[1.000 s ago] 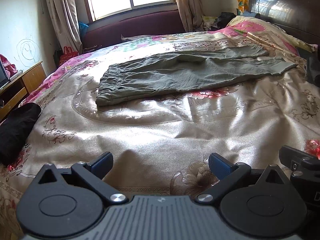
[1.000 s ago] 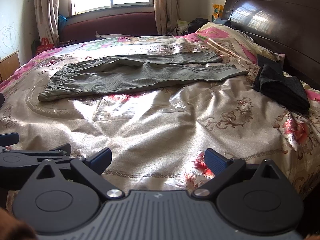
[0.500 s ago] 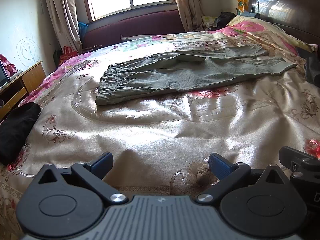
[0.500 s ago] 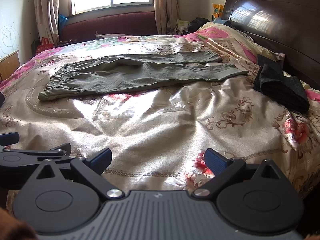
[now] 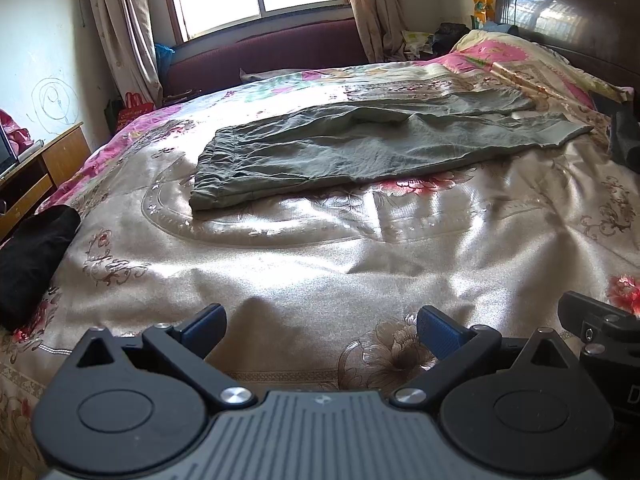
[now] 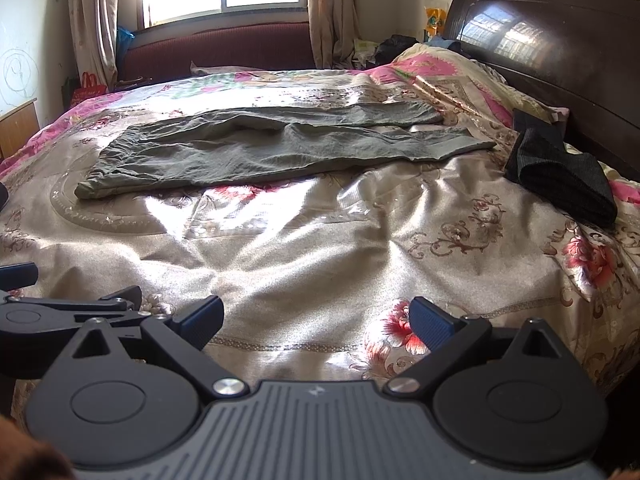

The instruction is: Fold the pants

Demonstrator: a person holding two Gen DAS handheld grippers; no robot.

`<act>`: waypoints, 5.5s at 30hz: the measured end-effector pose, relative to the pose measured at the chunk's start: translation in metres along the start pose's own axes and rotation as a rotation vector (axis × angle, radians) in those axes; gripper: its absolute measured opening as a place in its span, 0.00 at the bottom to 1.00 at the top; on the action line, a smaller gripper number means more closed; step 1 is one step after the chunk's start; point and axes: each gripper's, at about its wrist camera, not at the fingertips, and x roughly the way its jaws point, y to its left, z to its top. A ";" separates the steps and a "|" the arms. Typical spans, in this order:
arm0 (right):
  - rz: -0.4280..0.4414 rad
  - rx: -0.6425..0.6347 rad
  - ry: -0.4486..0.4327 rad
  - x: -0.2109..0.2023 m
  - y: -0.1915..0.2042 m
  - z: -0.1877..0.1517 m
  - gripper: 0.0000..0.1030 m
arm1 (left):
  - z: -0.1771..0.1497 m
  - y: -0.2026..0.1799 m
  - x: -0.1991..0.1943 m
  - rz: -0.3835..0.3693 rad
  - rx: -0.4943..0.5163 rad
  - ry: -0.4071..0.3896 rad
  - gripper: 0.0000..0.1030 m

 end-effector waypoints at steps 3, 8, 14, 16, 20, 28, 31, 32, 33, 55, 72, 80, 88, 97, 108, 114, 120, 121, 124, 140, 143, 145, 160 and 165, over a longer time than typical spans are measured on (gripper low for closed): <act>-0.001 0.000 0.001 0.000 0.000 0.000 0.96 | -0.001 -0.001 0.000 -0.001 0.001 0.002 1.00; -0.001 -0.001 0.001 0.000 0.000 0.000 0.96 | -0.001 -0.001 0.000 -0.002 0.001 0.002 1.00; 0.000 -0.002 0.001 0.001 0.000 0.000 0.96 | -0.001 -0.001 0.000 -0.002 0.001 0.002 1.00; 0.003 -0.005 0.002 0.001 0.001 0.000 0.96 | -0.001 0.000 0.001 -0.001 0.000 0.002 1.00; 0.016 -0.022 -0.001 0.003 0.005 0.004 0.96 | -0.001 0.003 0.001 0.006 0.000 -0.002 1.00; 0.097 -0.100 -0.016 0.035 0.031 0.036 0.96 | 0.018 0.026 0.021 0.028 -0.007 -0.029 1.00; 0.157 -0.170 -0.043 0.059 0.050 0.058 0.96 | 0.032 0.044 0.040 0.049 -0.019 -0.045 1.00; 0.167 -0.199 -0.054 0.069 0.057 0.066 0.96 | 0.038 0.050 0.047 0.062 -0.017 -0.053 1.00; 0.174 -0.229 -0.064 0.080 0.064 0.073 0.96 | 0.044 0.056 0.055 0.075 -0.014 -0.064 1.00; 0.459 -0.532 0.138 0.232 0.139 0.135 0.20 | 0.110 0.129 0.212 -0.101 0.040 0.104 0.79; 0.719 -0.592 0.201 0.156 0.235 0.075 0.15 | 0.065 0.224 0.162 0.103 0.150 0.189 0.42; 0.479 -0.259 0.128 0.128 0.117 0.101 0.46 | 0.041 0.222 0.111 0.190 0.124 0.125 0.44; -0.057 0.260 0.123 0.188 -0.108 0.123 0.62 | 0.072 0.137 0.087 -0.003 0.176 -0.027 0.50; -0.107 0.590 0.082 0.264 -0.203 0.142 0.63 | 0.119 -0.007 0.140 -0.273 0.301 -0.070 0.54; -0.054 0.651 0.165 0.222 -0.285 0.156 0.03 | 0.159 -0.098 0.163 -0.325 0.338 0.098 0.54; -0.172 0.461 0.327 0.217 -0.304 0.147 0.14 | 0.169 -0.127 0.162 -0.288 0.322 0.154 0.66; -0.252 0.201 0.212 0.172 -0.244 0.169 0.25 | 0.164 -0.103 0.150 -0.301 0.365 0.088 0.68; -0.218 0.154 0.212 0.175 -0.226 0.172 0.28 | 0.162 -0.093 0.150 -0.284 0.368 0.084 0.68; -0.032 0.104 0.288 0.209 -0.168 0.182 0.31 | 0.159 -0.055 0.160 -0.211 0.351 0.094 0.68; 0.458 -0.536 0.338 0.382 0.077 0.314 0.39 | 0.238 0.164 0.267 -0.011 0.333 0.123 0.69; 0.497 -0.634 0.335 0.404 0.110 0.327 0.49 | 0.250 0.193 0.296 -0.032 0.307 0.161 0.69; 0.520 -0.700 0.333 0.417 0.129 0.331 0.55 | 0.253 0.203 0.314 -0.036 0.320 0.179 0.69; 0.679 -0.950 0.458 0.478 0.169 0.321 0.56 | 0.255 0.215 0.396 -0.148 0.388 0.245 0.96; 0.698 -1.002 0.462 0.482 0.176 0.320 0.57 | 0.257 0.217 0.398 -0.180 0.403 0.257 0.92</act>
